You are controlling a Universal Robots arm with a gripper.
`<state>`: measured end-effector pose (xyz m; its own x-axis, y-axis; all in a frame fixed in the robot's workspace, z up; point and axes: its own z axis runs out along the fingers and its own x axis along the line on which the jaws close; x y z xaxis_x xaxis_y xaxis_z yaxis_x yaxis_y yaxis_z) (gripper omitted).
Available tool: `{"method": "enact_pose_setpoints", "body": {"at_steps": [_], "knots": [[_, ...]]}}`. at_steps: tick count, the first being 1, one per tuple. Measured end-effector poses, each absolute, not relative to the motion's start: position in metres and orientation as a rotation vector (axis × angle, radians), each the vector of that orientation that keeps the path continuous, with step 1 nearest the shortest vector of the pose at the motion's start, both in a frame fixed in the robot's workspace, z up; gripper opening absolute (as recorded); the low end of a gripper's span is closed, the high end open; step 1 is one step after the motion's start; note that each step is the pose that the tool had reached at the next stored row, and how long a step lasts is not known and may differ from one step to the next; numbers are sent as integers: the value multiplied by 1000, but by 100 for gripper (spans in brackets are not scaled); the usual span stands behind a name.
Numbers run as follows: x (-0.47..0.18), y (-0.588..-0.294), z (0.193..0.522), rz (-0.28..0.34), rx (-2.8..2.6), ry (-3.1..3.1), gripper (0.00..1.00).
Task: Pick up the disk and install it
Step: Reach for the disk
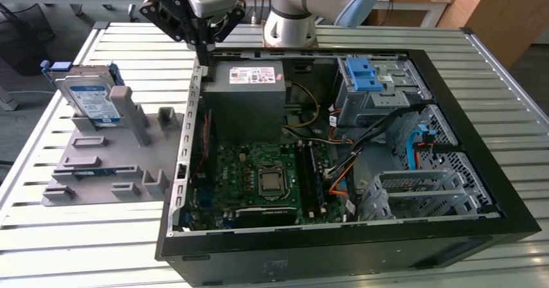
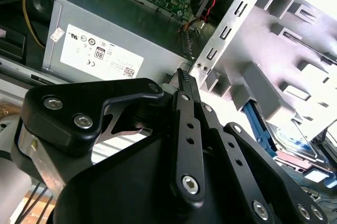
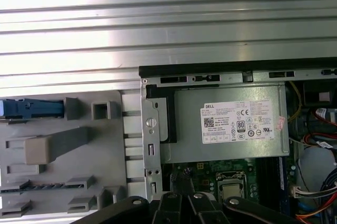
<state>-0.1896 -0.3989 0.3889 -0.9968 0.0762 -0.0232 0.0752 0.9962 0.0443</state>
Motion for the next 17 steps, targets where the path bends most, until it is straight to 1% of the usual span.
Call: {"method": "enact_pose_setpoints", "body": {"at_steps": [17], "knots": [[-196,-399,389,68,118,3114,11]]}}
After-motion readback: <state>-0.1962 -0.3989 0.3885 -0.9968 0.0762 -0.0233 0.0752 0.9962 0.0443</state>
